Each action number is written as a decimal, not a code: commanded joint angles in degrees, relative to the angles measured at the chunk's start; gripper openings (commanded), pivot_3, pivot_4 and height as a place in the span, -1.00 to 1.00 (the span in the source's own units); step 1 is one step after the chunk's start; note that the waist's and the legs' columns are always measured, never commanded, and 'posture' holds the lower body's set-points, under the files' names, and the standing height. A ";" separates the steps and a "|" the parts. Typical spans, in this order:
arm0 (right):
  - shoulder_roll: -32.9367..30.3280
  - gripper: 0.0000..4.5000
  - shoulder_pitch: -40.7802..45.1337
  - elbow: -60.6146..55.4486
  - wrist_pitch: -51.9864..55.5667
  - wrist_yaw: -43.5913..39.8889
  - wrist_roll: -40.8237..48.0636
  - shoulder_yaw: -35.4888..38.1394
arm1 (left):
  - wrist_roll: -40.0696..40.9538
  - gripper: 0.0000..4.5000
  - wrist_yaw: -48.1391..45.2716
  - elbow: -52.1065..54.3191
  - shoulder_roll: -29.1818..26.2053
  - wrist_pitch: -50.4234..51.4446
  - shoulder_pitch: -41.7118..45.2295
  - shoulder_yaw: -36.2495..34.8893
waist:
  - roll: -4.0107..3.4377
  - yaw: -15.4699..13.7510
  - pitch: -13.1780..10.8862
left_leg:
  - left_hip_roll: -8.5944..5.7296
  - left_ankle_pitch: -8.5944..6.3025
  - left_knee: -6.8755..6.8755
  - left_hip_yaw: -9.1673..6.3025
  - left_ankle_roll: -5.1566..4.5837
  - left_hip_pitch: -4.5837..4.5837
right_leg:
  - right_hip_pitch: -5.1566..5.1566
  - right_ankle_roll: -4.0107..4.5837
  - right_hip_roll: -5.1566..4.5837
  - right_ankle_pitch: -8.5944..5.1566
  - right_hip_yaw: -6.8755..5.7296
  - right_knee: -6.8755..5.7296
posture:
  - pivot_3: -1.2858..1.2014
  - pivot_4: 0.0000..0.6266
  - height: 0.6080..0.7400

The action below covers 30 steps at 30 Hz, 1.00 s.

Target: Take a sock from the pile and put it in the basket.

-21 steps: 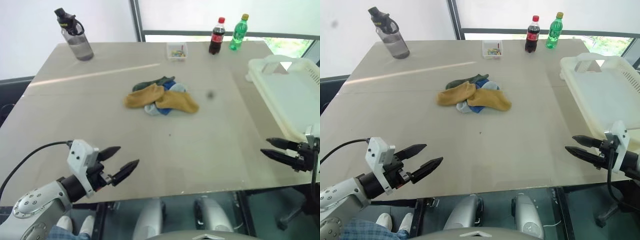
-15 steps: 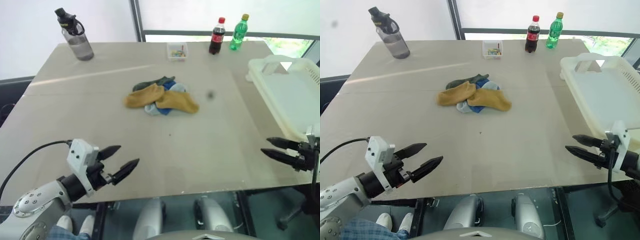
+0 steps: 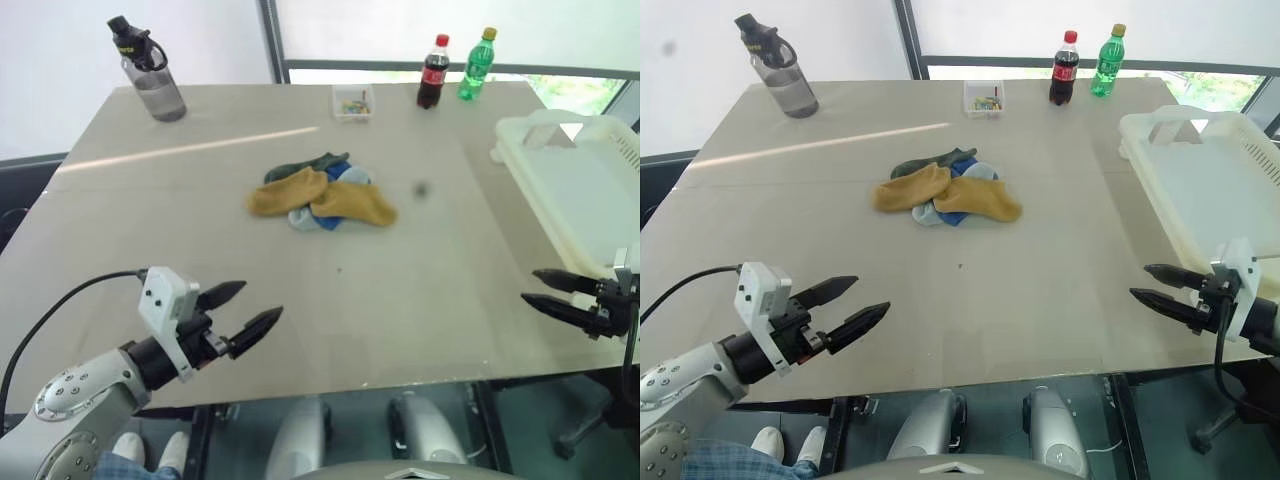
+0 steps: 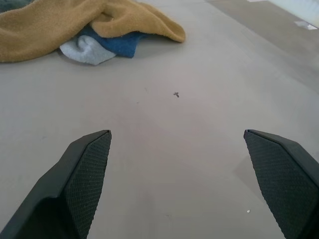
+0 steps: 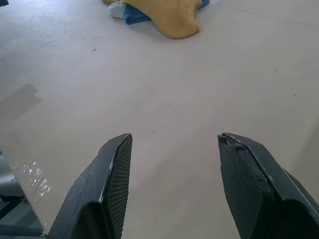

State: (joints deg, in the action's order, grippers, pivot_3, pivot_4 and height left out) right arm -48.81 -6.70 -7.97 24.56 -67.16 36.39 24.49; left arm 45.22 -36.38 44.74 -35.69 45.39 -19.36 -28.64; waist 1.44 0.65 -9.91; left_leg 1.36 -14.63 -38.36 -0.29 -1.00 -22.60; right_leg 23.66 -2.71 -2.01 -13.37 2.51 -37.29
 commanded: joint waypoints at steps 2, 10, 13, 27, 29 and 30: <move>0.83 0.23 0.14 -0.54 -2.65 -0.40 -0.17 0.45 | 1.04 1.00 -0.16 0.40 -1.23 -1.52 0.18 -0.44 | 0.00 0.00 0.00 | 0.00 0.00 0.00 -0.01 0.00 0.00 | 0.00 0.00 0.00 0.00 -0.01 0.00 | 0.03 -0.52 1.00; 1.23 0.23 1.16 0.18 -3.78 0.09 -0.54 -0.32 | 2.69 1.00 -0.79 -0.11 -2.01 -2.45 1.40 -0.60 | -0.01 -0.01 -0.01 | 0.01 0.00 0.00 -0.01 0.00 0.00 | 0.00 0.00 0.00 0.00 0.00 0.00 | 0.03 -0.52 1.00; 1.93 0.23 2.76 0.70 -4.17 1.38 -1.70 -1.88 | 4.56 1.00 -0.58 0.00 -1.95 -2.71 2.61 -0.82 | -0.01 0.00 0.00 | 0.00 0.00 0.00 0.00 0.00 0.00 | 0.00 0.00 0.00 0.00 0.00 0.00 | 0.03 -0.52 1.00; 22.19 0.23 41.73 25.20 -3.20 19.82 -19.96 -26.83 | 11.73 1.00 -7.53 -5.32 -11.18 -2.20 7.72 -4.41 | -0.18 1.31 -0.31 | 0.00 0.01 0.02 0.04 0.01 -0.03 | 0.19 0.25 0.10 0.16 0.07 -0.24 | 0.03 -0.52 1.00; 24.76 0.23 45.31 30.21 -4.99 20.39 -21.58 -27.72 | 12.11 1.00 -8.10 -5.74 -12.10 -2.26 7.67 -4.90 | -0.18 1.39 -0.31 | -0.02 0.01 0.02 0.04 0.01 -0.19 | 0.38 0.22 0.09 0.20 0.09 -0.31 | 0.03 -0.52 1.00; 26.84 0.23 47.93 34.10 -6.09 21.03 -22.79 -28.67 | 11.96 1.00 -8.30 -5.74 -12.44 -2.45 7.36 -5.27 | -0.19 1.32 -0.32 | -0.03 0.01 0.06 0.01 0.01 -0.20 | 0.37 0.07 0.06 0.28 0.06 -0.31 | 0.03 -0.52 1.00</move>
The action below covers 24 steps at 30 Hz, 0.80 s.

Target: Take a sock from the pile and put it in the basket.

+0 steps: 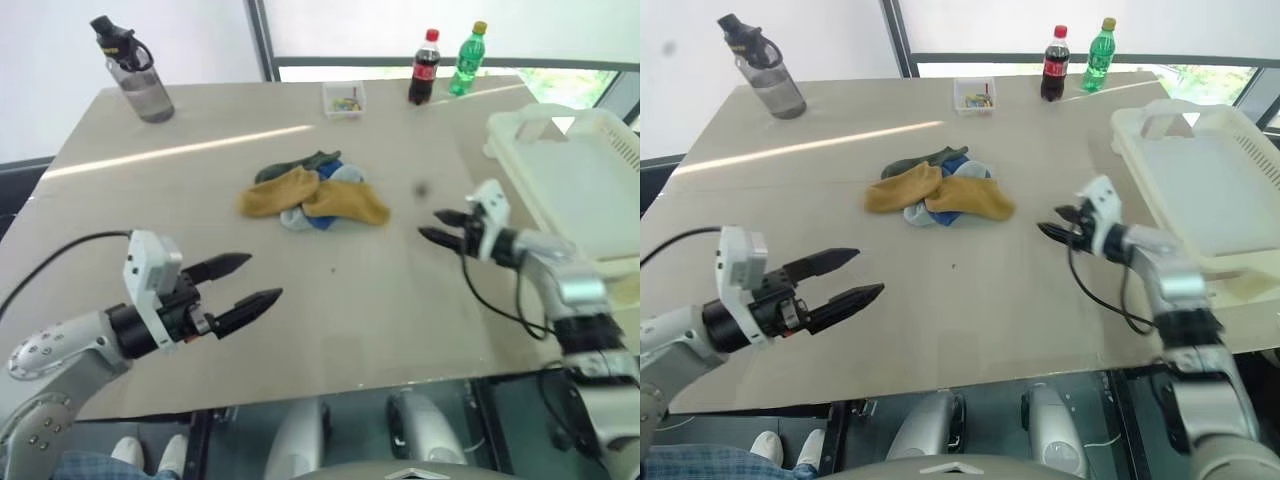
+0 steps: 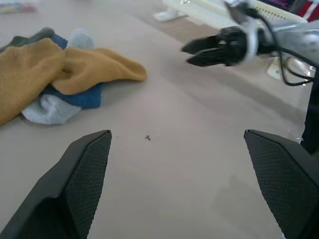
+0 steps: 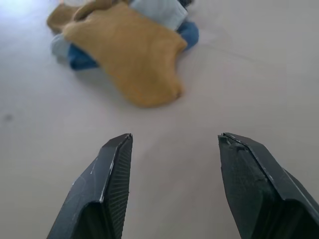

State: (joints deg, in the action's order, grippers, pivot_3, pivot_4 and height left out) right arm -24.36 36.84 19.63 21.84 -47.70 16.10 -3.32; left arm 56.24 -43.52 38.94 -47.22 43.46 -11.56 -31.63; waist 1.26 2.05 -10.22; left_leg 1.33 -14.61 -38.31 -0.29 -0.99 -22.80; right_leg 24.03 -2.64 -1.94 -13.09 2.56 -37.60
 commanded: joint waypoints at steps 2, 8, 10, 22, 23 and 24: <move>5.83 0.23 8.79 13.45 -5.59 3.00 -4.51 -2.10 | 1.06 1.00 -1.36 0.24 -1.17 -0.82 -0.98 -2.96 | 0.00 0.20 -0.02 | -0.01 0.00 0.02 0.02 0.00 -0.02 | 0.00 -0.02 -0.03 0.01 0.00 0.05 | 0.03 -0.52 1.00; 11.31 0.23 15.56 26.07 -8.86 4.19 -7.15 -2.04 | 1.19 1.00 -0.61 1.11 -0.76 -1.25 -1.44 -3.20 | -0.01 0.16 -0.03 | -0.02 -0.01 0.10 -0.05 0.01 -0.08 | 0.01 -0.02 -0.06 0.02 -0.05 0.15 | 0.03 -0.52 1.00; 12.16 0.23 16.77 28.62 -9.41 4.63 -8.08 -2.12 | 1.16 1.00 -0.36 1.39 -0.62 -1.38 -1.72 -3.26 | -0.02 0.30 -0.04 | -0.02 -0.01 0.10 -0.06 0.01 -0.06 | 0.00 -0.02 -0.07 0.03 -0.03 0.14 | 0.03 -0.52 1.00; 10.25 -0.98 14.38 26.12 -11.52 0.12 -13.05 -5.18 | 1.20 1.00 0.59 1.67 -0.78 -1.50 -1.58 -2.58 | -0.03 0.31 -0.04 | -0.01 0.00 0.09 -0.08 0.01 0.06 | 0.00 -0.01 -0.04 0.02 -0.02 -0.02 | 0.03 -0.52 1.00; 9.62 -0.98 13.48 24.43 -11.34 -1.02 -13.53 -6.01 | 1.21 1.00 0.56 1.65 -0.86 -1.48 -1.43 -2.41 | -0.03 0.31 -0.03 | -0.02 -0.01 0.09 -0.08 0.01 0.05 | 0.00 0.00 -0.05 0.02 -0.03 -0.01 | 0.03 -0.52 1.00; 8.86 -0.98 12.23 21.78 -10.35 -2.38 -13.50 -6.62 | 1.32 1.00 0.64 1.61 -0.99 -1.39 -1.17 -2.26 | -0.03 0.32 -0.04 | -0.02 0.00 0.09 -0.08 0.01 0.05 | 0.00 -0.01 -0.05 0.02 -0.03 -0.01 | 0.03 -0.52 1.00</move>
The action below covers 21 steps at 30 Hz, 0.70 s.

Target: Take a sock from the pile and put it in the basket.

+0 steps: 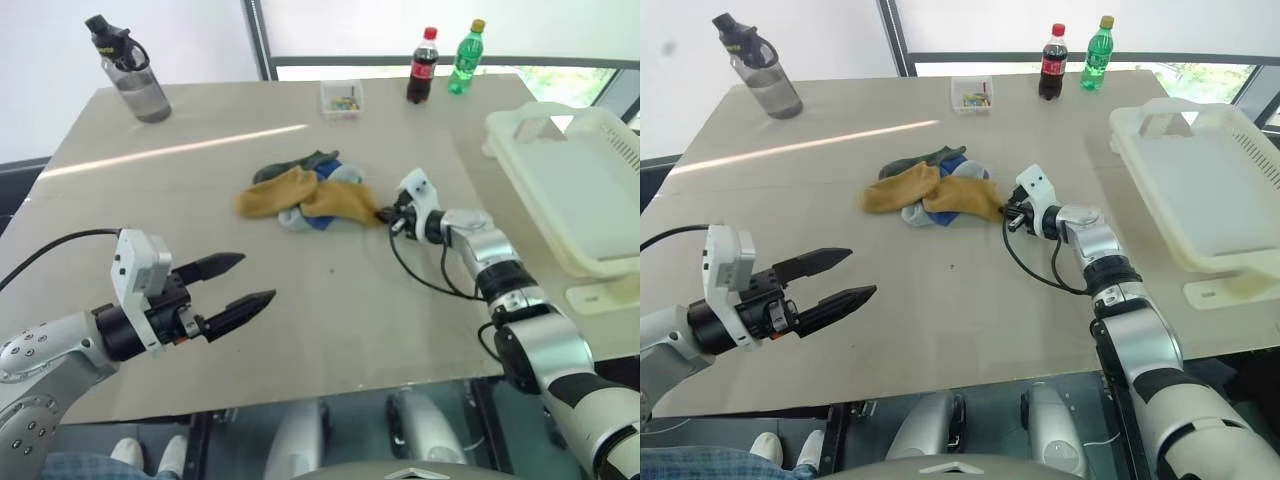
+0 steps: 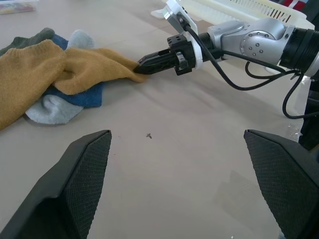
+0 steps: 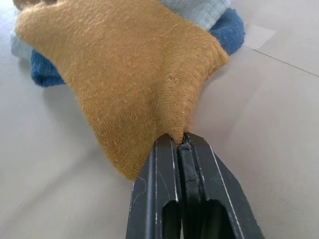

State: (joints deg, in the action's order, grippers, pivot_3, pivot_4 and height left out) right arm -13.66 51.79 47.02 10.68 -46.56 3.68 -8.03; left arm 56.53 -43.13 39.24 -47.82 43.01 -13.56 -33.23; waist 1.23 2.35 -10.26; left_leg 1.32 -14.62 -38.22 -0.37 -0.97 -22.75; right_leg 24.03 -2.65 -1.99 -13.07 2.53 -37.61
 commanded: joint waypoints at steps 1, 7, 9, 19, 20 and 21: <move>-2.50 -0.98 -3.87 -8.21 2.16 -4.95 -0.76 -2.33 | 1.09 1.00 0.23 1.23 -0.54 -0.86 1.03 -0.61 | 0.00 -0.16 0.00 | 0.00 0.00 0.00 0.00 0.00 -0.01 | 0.00 0.00 0.00 0.00 0.01 0.01 | 0.03 -0.52 1.00; -11.73 -0.98 -14.75 -30.81 14.03 -16.98 2.95 -5.98 | 0.99 1.00 -0.13 0.82 -0.99 -0.39 2.01 0.25 | -0.01 -0.40 0.00 | 0.00 0.00 0.00 -0.07 0.00 -0.03 | -0.04 -0.01 -0.03 0.00 -0.07 0.06 | 0.03 -0.52 1.00; -16.37 -0.98 -18.10 -36.64 17.41 -20.79 4.26 -6.67 | 0.90 1.00 -0.10 0.67 -1.00 -0.29 2.45 0.83 | -0.02 -0.44 -0.01 | -0.01 0.00 0.00 -0.06 -0.01 -0.01 | -0.06 -0.01 -0.04 -0.01 -0.06 0.07 | 0.03 -0.52 1.00; -29.26 -0.98 -23.68 -44.38 13.39 -22.87 0.90 -7.57 | 0.35 1.00 -0.97 -1.14 -1.75 -0.08 5.05 3.21 | 0.11 -0.34 0.07 | 0.00 0.00 -0.10 0.02 -0.01 0.07 | -0.11 0.18 -0.01 -0.16 -0.05 0.06 | 0.03 -0.52 1.00; -28.35 -0.98 -23.11 -43.35 12.48 -20.97 0.56 -6.93 | 0.31 1.00 -0.99 -1.25 -1.78 -0.09 5.31 3.44 | 0.12 -0.18 0.07 | 0.00 0.00 -0.11 0.05 -0.01 0.08 | -0.11 0.17 -0.01 -0.15 -0.03 0.05 | 0.03 -0.52 1.00; -27.61 -0.98 -22.71 -42.55 11.83 -19.55 0.38 -6.39 | 0.28 1.00 -1.01 -1.35 -1.82 -0.11 5.52 3.66 | 0.12 -0.05 0.07 | 0.01 0.00 -0.11 0.09 -0.01 0.10 | -0.12 0.17 0.00 -0.15 0.00 0.05 | 0.03 -0.52 1.00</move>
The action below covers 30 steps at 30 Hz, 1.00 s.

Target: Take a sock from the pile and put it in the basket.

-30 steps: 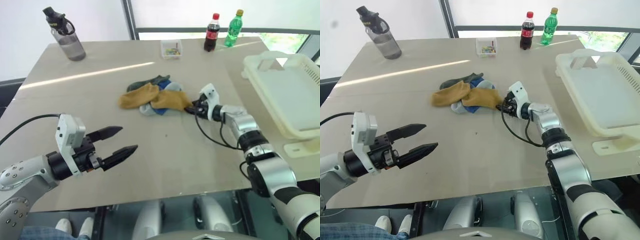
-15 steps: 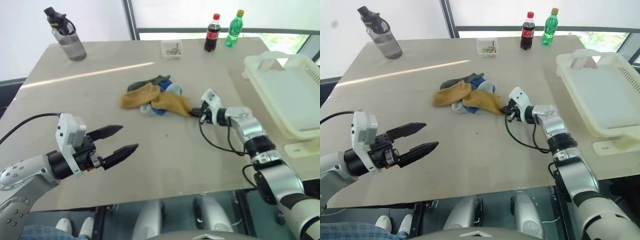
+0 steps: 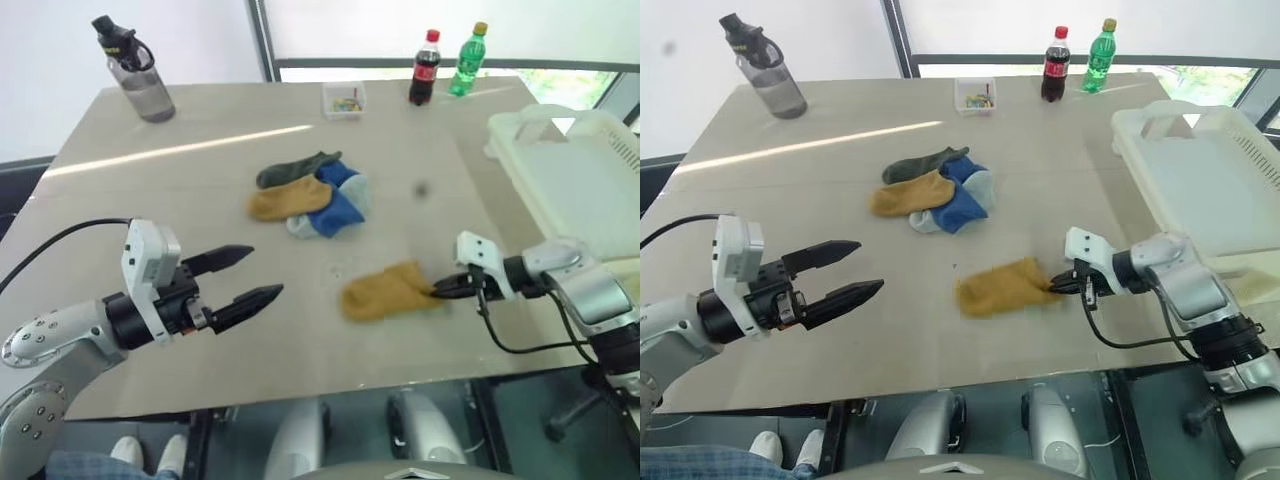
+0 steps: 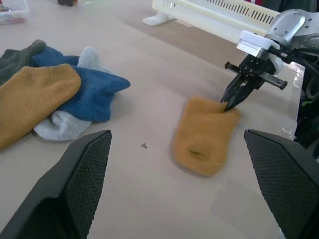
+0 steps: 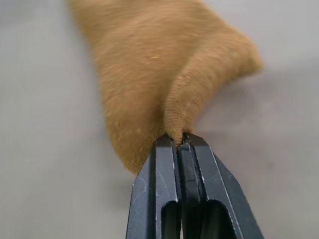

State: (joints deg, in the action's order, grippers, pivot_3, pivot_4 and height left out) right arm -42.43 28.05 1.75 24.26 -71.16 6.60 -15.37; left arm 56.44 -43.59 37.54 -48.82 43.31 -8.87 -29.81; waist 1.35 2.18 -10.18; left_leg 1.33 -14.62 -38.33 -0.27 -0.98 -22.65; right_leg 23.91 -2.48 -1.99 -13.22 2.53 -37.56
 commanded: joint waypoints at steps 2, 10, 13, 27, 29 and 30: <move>2.03 -0.98 1.42 3.70 -2.51 6.94 -2.76 1.55 | 0.28 1.00 -0.57 0.17 -0.91 -0.51 1.11 0.61 | 0.00 0.15 0.00 | 0.00 0.00 -0.01 0.04 0.00 0.03 | 0.00 0.01 0.00 0.01 0.04 -0.04 | 0.03 -0.52 1.00; 0.68 -0.98 -0.56 1.56 2.67 9.02 -1.34 3.38 | 0.00 1.00 -1.08 -0.45 -1.34 -0.53 1.81 1.12 | -0.01 -0.20 -0.01 | -0.01 0.00 -0.02 0.00 0.00 -0.03 | 0.01 0.02 -0.02 0.01 0.02 -0.02 | 0.03 -0.52 1.00; -1.87 -0.57 -2.76 -1.52 7.18 7.66 -0.20 3.80 | -0.07 1.00 -1.24 -0.57 -1.44 -0.47 1.82 1.10 | -0.01 -0.72 -0.01 | -0.02 0.00 -0.02 -0.03 0.00 -0.05 | 0.01 0.02 -0.03 0.01 0.01 -0.01 | 0.03 -0.52 1.00; -2.23 0.97 -4.50 -11.99 20.14 11.24 12.11 14.85 | -1.00 1.00 -2.24 -1.58 -1.57 -0.75 2.47 2.42 | -0.04 -1.34 -0.06 | 0.00 0.00 0.00 -0.03 0.00 -0.11 | 0.05 0.02 0.00 0.00 -0.02 0.03 | 0.03 -0.52 1.00; -2.16 0.97 -4.47 -11.88 19.33 11.58 12.73 15.46 | -1.14 1.00 -2.34 -1.71 -1.53 -0.82 2.66 2.66 | -0.04 -1.34 -0.06 | 0.00 0.00 0.01 -0.02 0.00 -0.14 | 0.05 0.02 0.00 0.00 -0.01 0.08 | 0.03 -0.52 1.00; -1.52 0.97 -4.08 -11.56 17.20 11.80 12.70 15.62 | -1.12 1.00 -2.24 -1.84 -1.37 -0.94 2.99 2.83 | -0.04 -1.34 -0.06 | 0.00 0.00 0.01 -0.02 0.00 -0.14 | 0.05 0.02 -0.01 0.01 -0.01 0.09 | 0.03 -0.52 1.00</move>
State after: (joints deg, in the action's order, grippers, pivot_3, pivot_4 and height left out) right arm -43.96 23.30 -8.51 44.12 -59.64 18.45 -1.78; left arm 55.24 -45.35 35.34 -49.77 43.31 -6.79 -26.51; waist 1.31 0.84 -10.24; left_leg 1.32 -14.62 -38.32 -0.28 -0.99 -22.79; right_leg 23.96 -2.46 -2.00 -13.21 2.52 -37.46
